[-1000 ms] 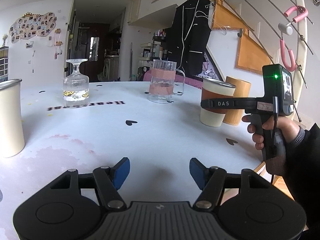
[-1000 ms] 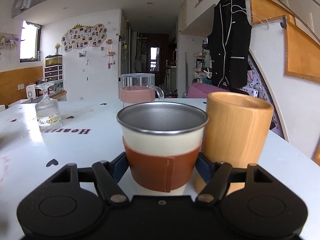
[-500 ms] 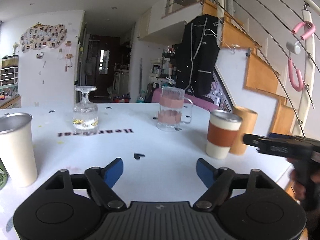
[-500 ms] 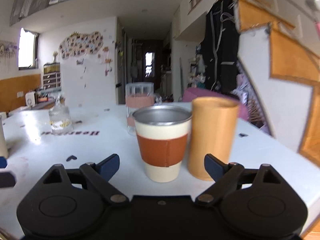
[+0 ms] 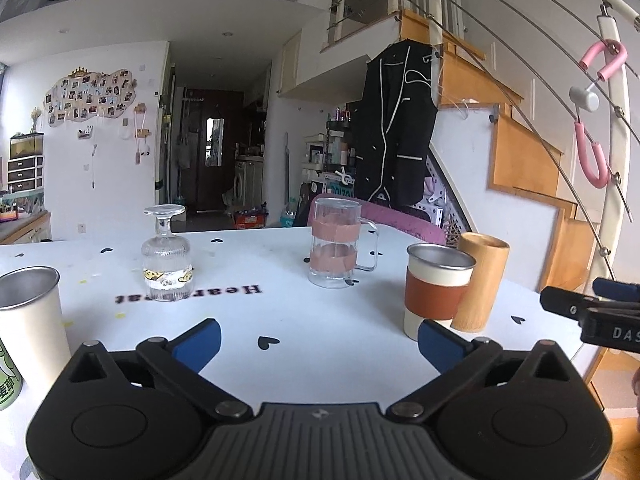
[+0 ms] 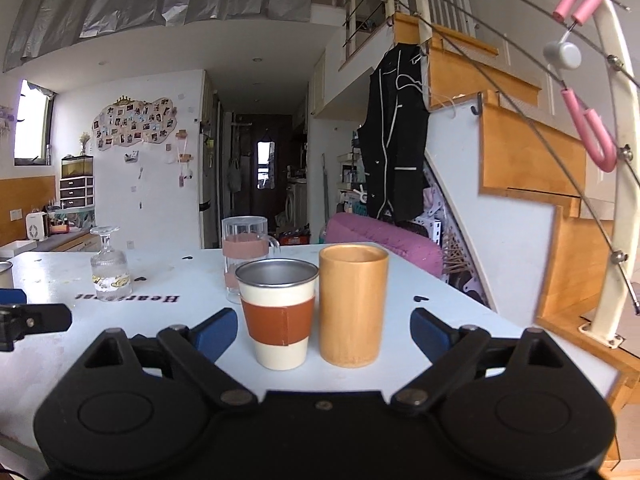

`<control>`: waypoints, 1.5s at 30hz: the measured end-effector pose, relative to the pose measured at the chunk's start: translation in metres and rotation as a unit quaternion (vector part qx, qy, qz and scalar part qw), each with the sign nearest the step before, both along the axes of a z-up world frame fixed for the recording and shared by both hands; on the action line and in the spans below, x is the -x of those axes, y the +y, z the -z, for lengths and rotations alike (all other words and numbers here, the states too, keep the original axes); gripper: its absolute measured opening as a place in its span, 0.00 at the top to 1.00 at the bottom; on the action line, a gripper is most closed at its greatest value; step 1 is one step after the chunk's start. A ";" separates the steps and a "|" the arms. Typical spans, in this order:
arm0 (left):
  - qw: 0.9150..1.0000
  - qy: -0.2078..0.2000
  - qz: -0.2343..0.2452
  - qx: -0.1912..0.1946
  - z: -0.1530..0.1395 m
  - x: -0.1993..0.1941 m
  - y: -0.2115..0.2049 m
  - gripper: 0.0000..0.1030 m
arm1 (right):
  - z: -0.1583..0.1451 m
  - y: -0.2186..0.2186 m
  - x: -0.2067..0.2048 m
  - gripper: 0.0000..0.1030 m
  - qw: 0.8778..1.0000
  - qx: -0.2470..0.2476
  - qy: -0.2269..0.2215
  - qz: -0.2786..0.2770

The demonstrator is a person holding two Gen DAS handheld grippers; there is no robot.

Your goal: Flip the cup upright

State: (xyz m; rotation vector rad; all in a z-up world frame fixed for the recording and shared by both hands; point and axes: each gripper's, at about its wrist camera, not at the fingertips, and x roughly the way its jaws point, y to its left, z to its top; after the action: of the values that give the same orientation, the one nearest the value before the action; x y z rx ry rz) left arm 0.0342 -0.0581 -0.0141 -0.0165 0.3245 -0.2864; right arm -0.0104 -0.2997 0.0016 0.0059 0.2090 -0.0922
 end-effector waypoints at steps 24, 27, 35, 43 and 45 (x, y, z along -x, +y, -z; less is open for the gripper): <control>1.000 -0.003 -0.009 -0.008 0.003 0.006 -0.009 0.00 | -0.002 0.009 0.018 0.02 1.000 0.022 0.012 0.003; 1.000 -0.003 -0.009 -0.008 0.003 0.007 -0.009 0.00 | -0.002 0.009 0.018 0.02 1.000 0.021 0.012 0.003; 1.000 -0.003 -0.009 -0.008 0.003 0.007 -0.009 0.00 | -0.001 0.009 0.018 0.02 1.000 0.021 0.013 0.003; 1.000 -0.001 -0.009 -0.008 0.003 0.007 -0.008 0.00 | 0.002 0.010 0.017 0.02 1.000 0.022 0.015 0.003; 1.000 -0.001 -0.009 -0.008 0.003 0.007 -0.008 0.00 | 0.001 0.009 0.017 0.02 1.000 0.021 0.015 0.003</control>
State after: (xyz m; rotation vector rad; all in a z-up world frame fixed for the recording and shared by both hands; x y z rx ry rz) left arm 0.0275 -0.0663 -0.0173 -0.0036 0.3238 -0.2659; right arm -0.0276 -0.2903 0.0003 -0.0375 0.2361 -0.1022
